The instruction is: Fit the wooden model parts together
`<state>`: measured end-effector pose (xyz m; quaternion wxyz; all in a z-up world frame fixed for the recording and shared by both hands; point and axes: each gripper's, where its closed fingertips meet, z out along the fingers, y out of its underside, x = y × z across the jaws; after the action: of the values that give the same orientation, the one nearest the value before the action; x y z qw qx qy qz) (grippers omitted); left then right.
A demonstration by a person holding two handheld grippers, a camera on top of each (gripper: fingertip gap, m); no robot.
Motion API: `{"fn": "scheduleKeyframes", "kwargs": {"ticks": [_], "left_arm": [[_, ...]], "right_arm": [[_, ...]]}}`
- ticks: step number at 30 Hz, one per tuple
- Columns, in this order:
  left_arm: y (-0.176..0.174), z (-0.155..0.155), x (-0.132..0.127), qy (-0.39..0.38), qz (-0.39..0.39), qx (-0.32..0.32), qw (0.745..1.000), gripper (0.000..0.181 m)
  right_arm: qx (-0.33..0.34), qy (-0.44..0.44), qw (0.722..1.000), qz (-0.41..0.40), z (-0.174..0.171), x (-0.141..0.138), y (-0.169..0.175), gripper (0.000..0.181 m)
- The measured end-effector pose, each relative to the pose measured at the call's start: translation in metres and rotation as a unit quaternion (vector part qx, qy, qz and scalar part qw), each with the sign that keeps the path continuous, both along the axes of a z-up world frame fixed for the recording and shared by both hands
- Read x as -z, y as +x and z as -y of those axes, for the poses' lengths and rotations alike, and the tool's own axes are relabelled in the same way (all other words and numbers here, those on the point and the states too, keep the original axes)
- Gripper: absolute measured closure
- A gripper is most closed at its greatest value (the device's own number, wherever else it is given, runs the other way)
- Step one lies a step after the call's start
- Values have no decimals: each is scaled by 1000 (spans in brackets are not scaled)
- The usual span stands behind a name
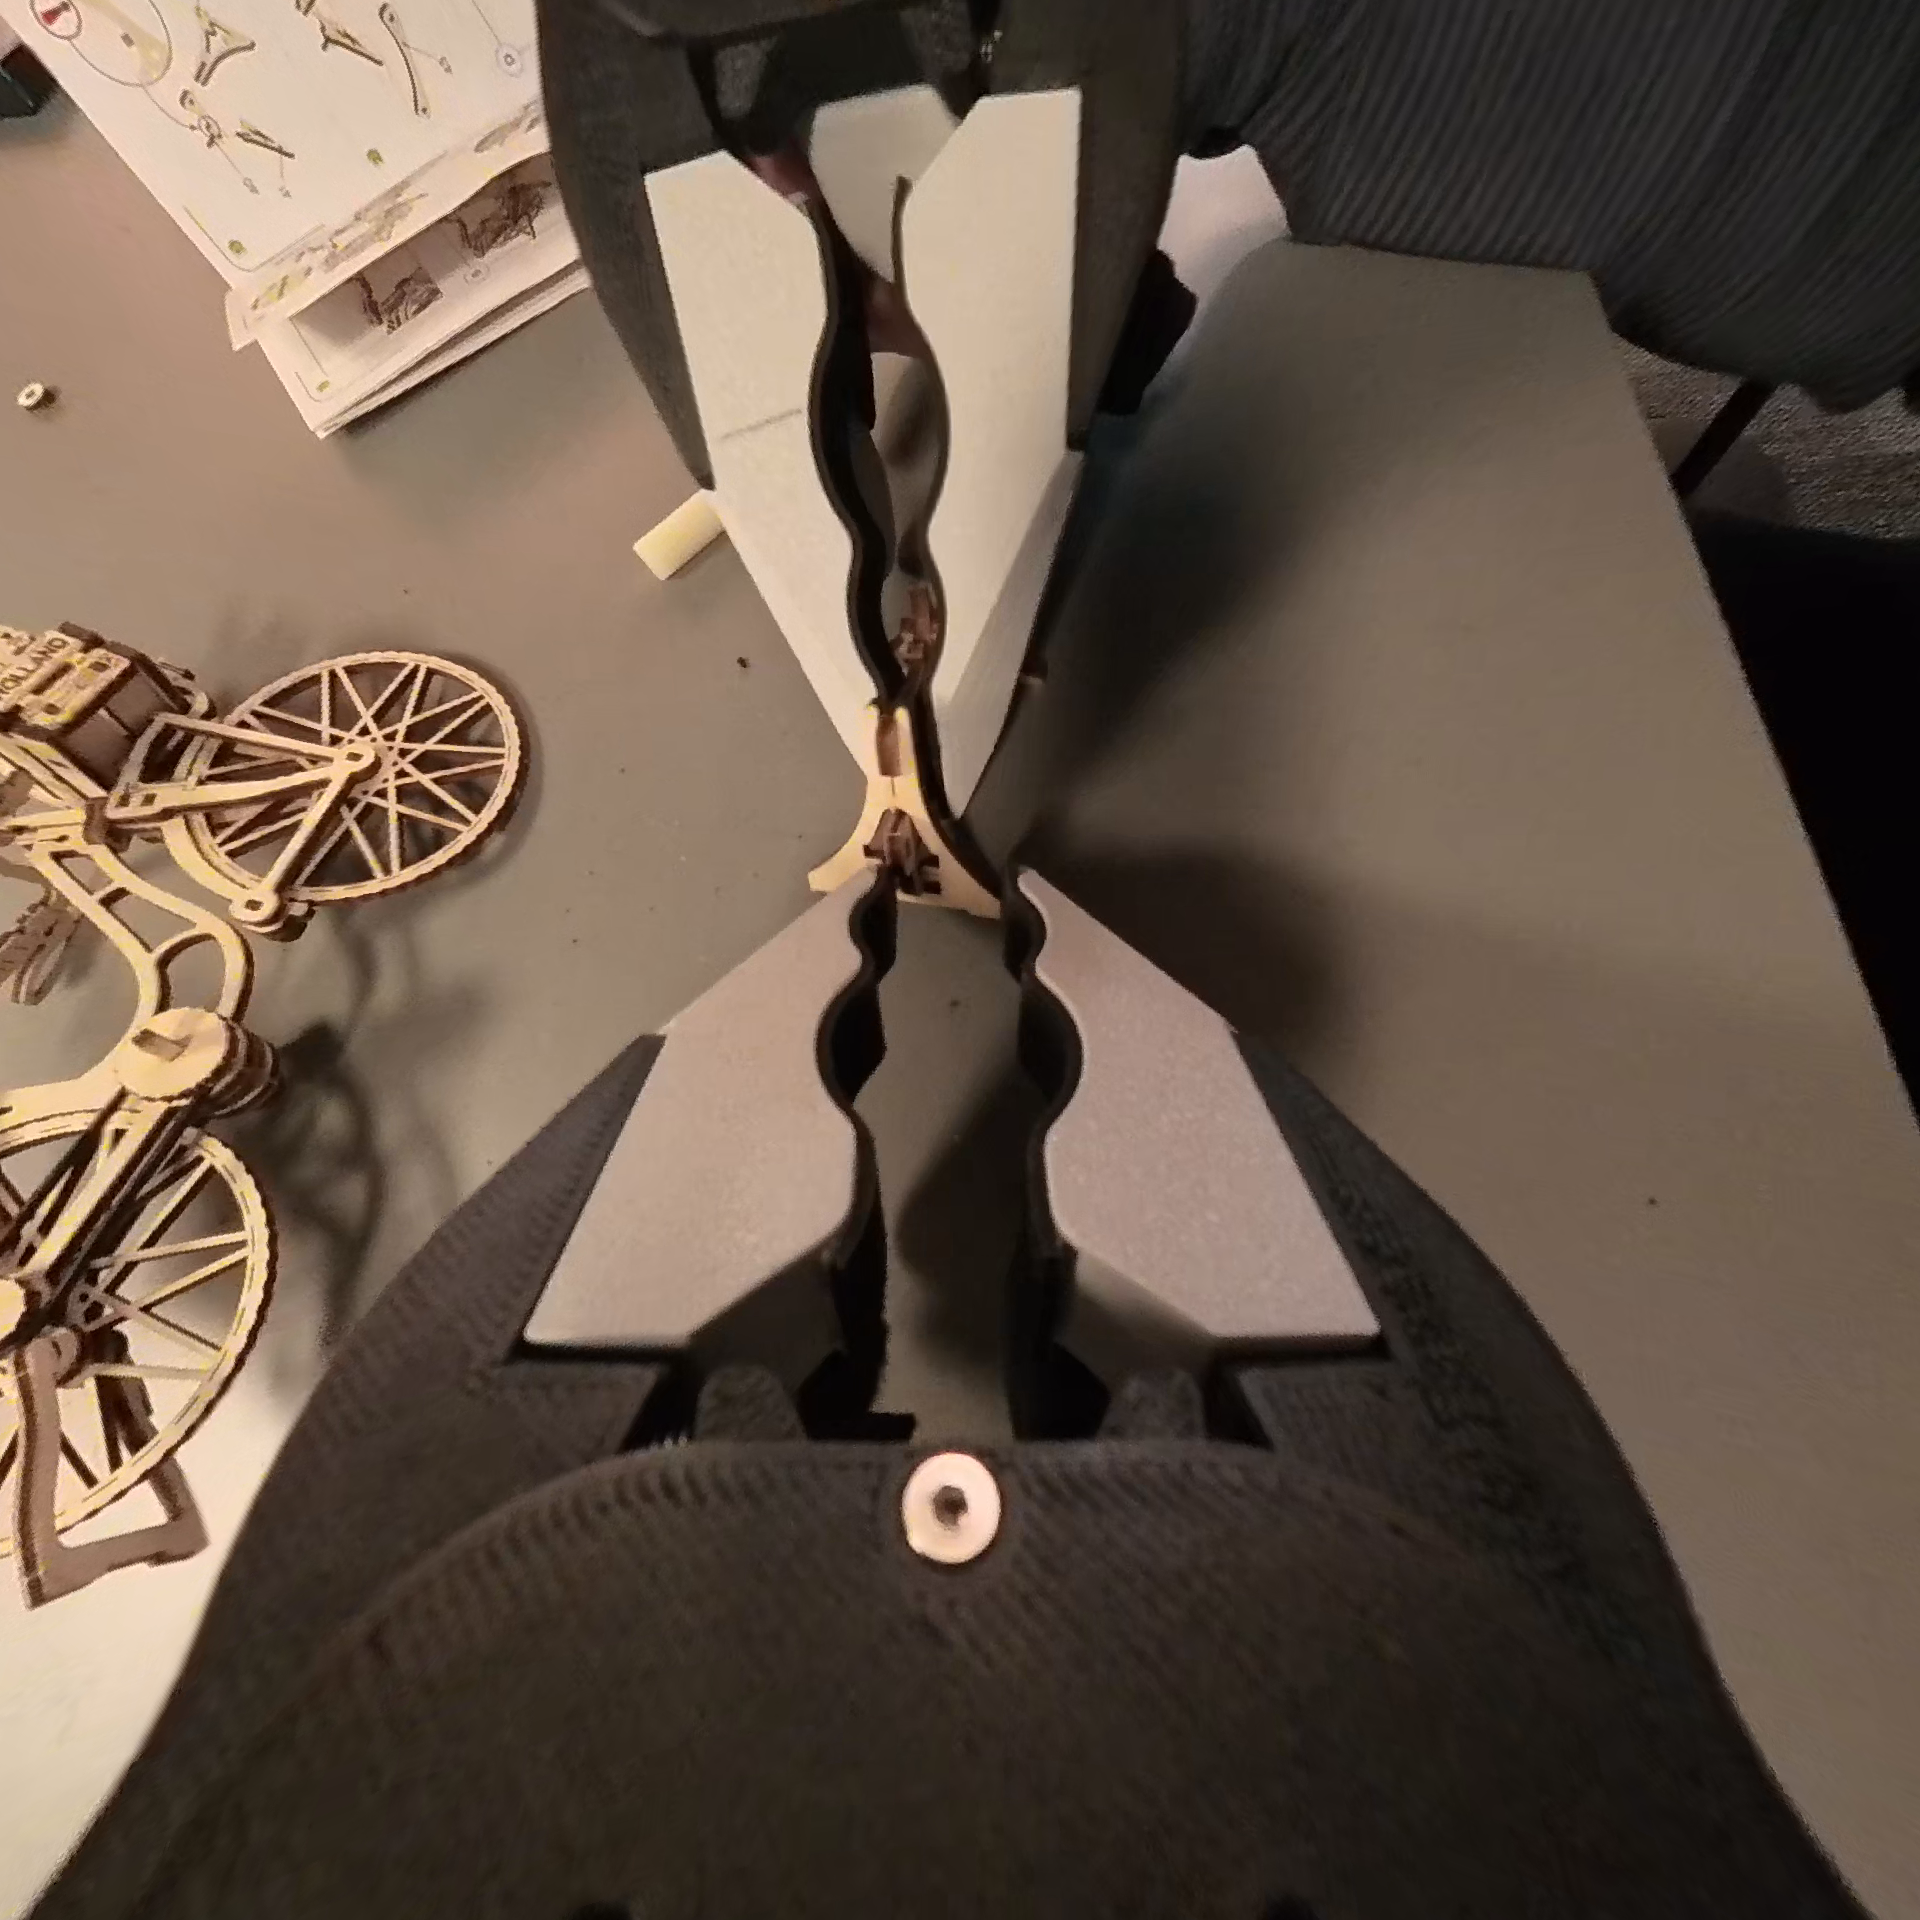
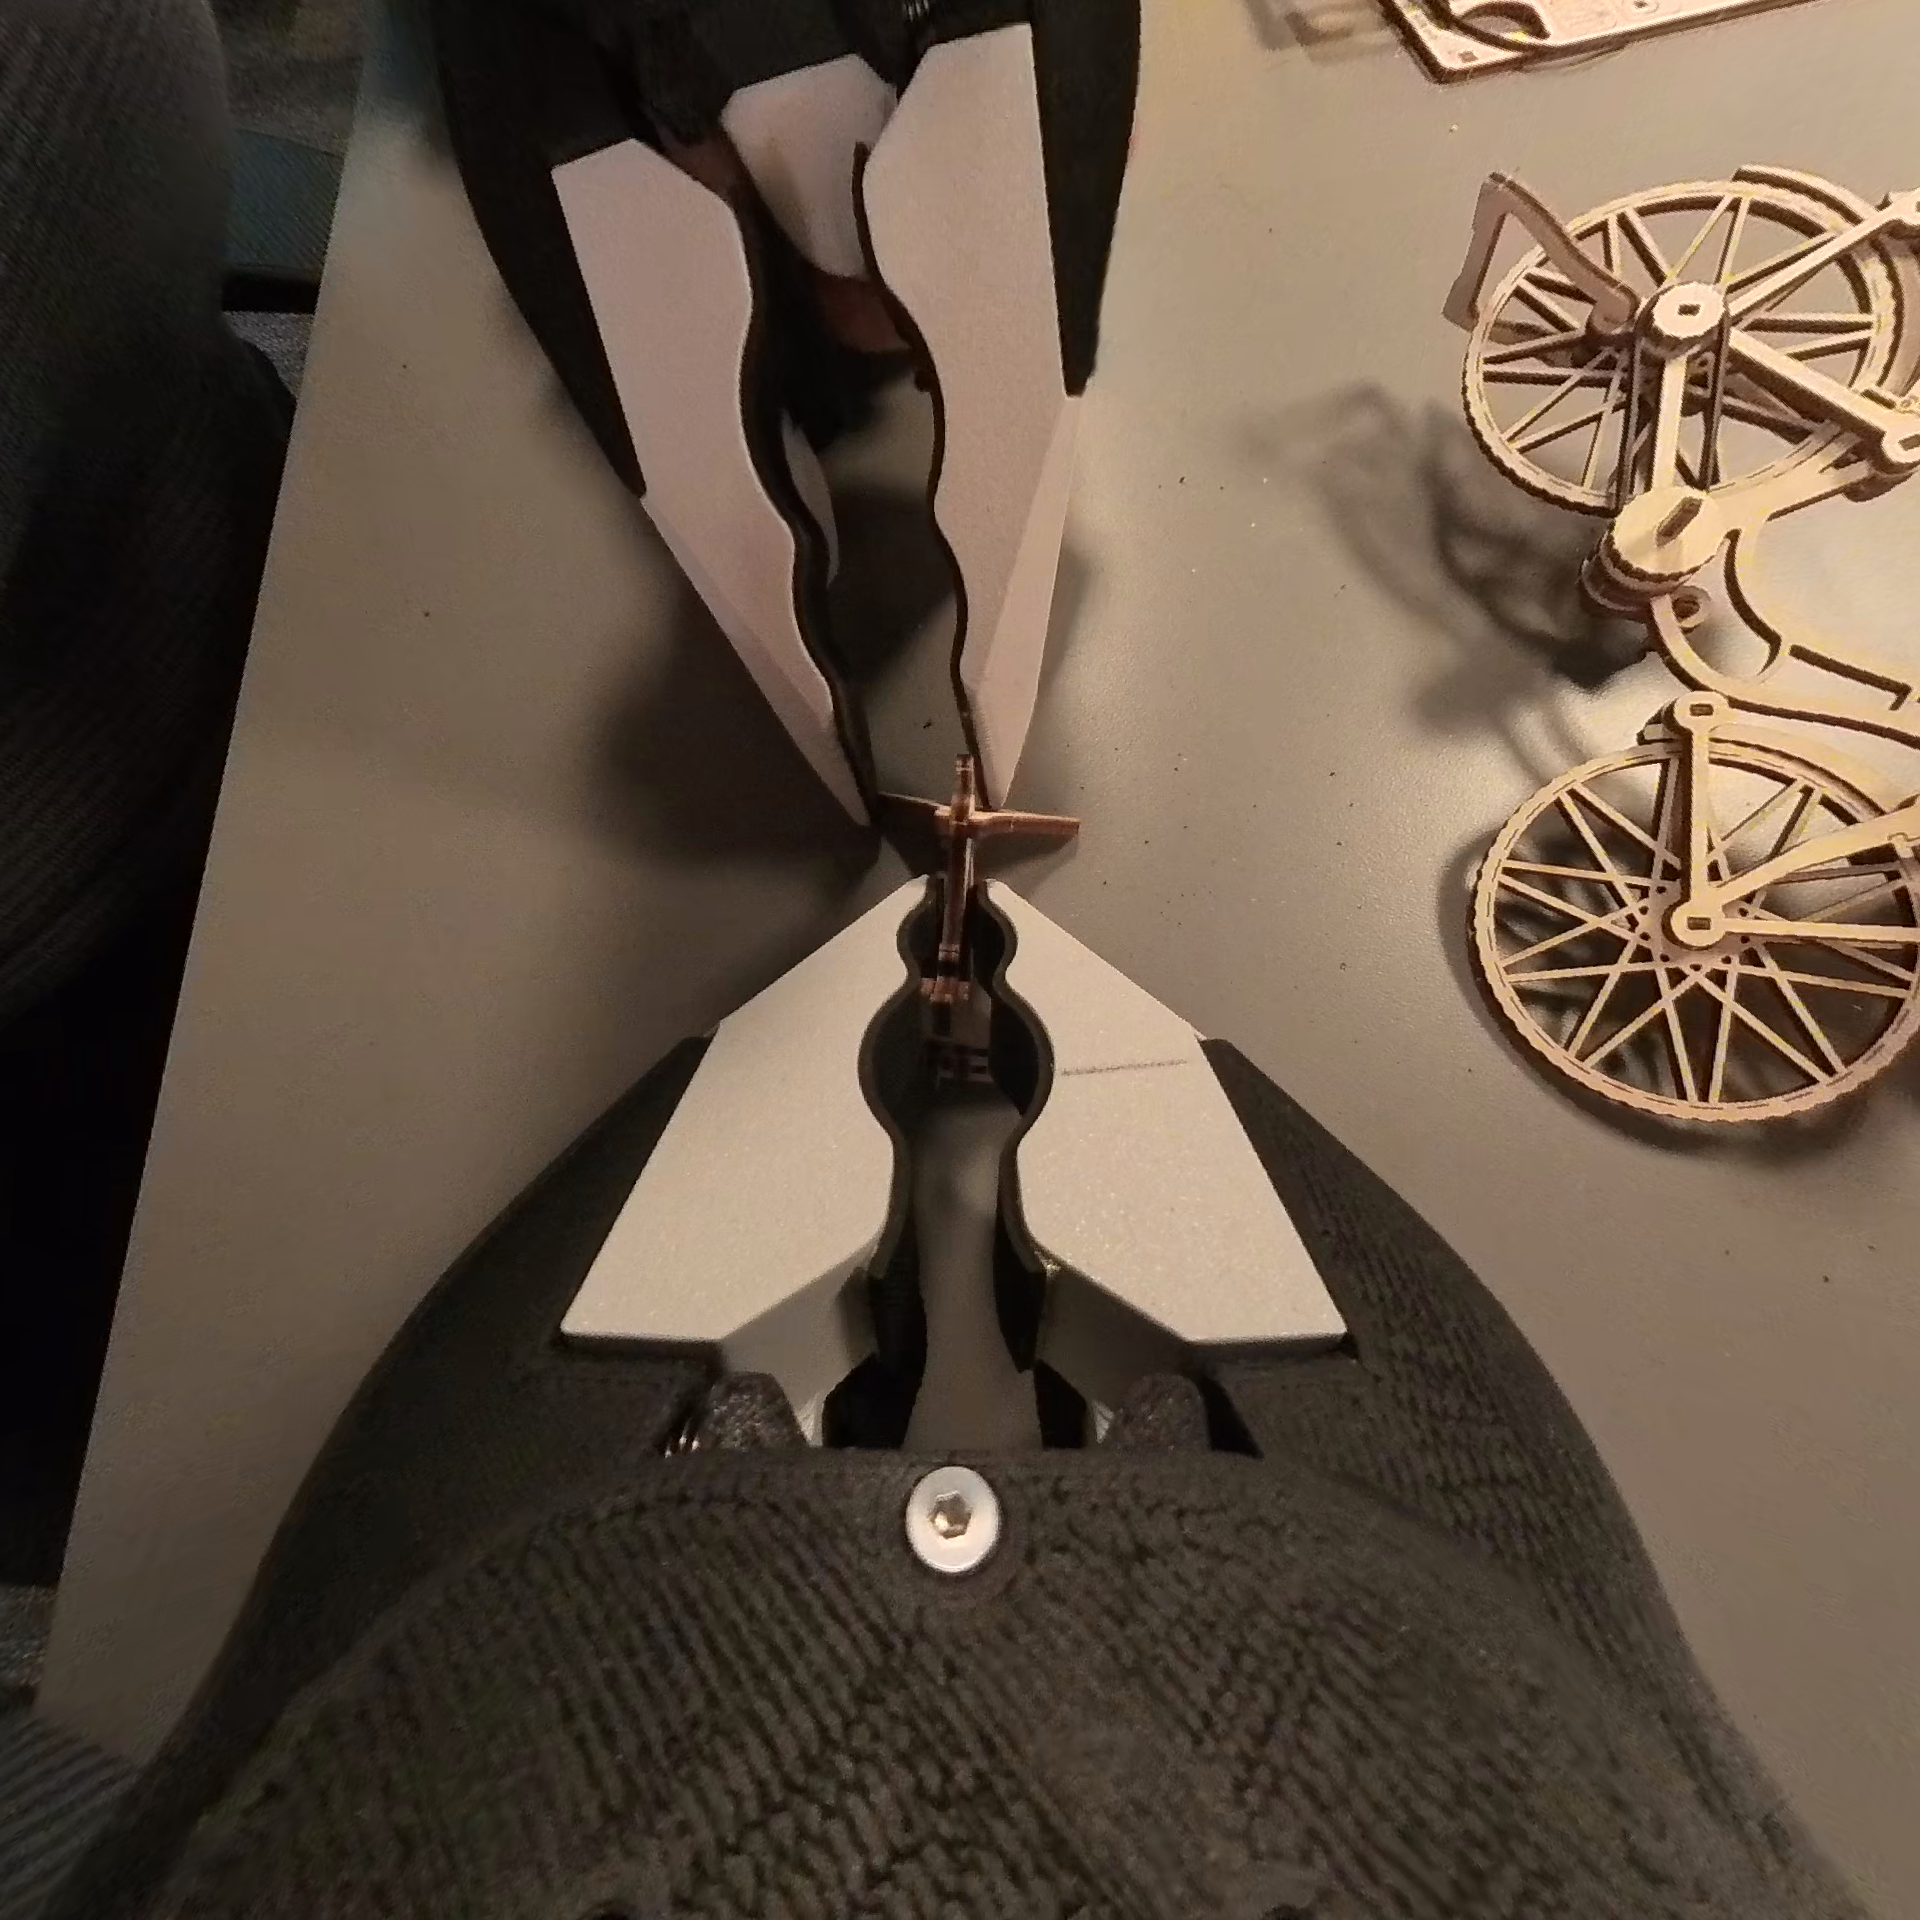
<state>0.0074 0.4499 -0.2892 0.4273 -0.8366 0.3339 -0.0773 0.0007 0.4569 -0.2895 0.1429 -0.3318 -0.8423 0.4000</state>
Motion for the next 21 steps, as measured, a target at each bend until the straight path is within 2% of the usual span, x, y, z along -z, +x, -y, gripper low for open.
{"fn": "scheduleKeyframes", "kwargs": {"ticks": [21], "left_arm": [[-2,3,2,-26,22,-2,999,164]], "right_arm": [[9,-10,1000,9,-1,0,-1,178]]}}
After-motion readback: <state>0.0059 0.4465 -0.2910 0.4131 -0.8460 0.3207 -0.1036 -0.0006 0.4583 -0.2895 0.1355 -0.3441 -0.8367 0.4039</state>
